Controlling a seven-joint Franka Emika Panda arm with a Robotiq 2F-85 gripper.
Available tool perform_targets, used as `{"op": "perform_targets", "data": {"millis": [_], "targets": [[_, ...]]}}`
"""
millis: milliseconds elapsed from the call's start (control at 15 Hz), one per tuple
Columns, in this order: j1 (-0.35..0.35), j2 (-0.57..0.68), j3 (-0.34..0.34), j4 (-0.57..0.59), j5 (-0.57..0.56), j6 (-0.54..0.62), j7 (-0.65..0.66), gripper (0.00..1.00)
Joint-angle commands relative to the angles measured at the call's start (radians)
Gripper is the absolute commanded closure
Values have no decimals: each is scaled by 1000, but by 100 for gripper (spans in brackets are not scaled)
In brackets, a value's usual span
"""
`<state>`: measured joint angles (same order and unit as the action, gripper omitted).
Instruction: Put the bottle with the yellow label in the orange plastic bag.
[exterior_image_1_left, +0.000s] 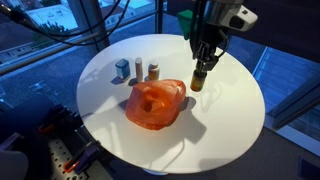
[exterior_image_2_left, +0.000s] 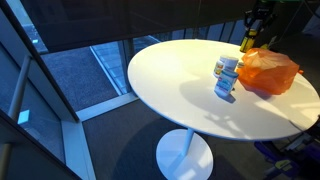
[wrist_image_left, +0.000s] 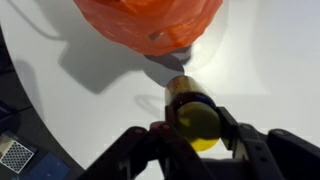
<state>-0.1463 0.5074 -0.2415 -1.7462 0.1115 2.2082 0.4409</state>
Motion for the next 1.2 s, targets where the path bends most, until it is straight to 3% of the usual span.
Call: {"op": "perform_targets", "data": {"millis": [0,600,1133], "targets": [[37,-125,4,-97,-32,18,18,81],[73,-334,30,-273,-100,-2,-2,81],[63,-399,46,-395,-141,-15,0,81]]}}
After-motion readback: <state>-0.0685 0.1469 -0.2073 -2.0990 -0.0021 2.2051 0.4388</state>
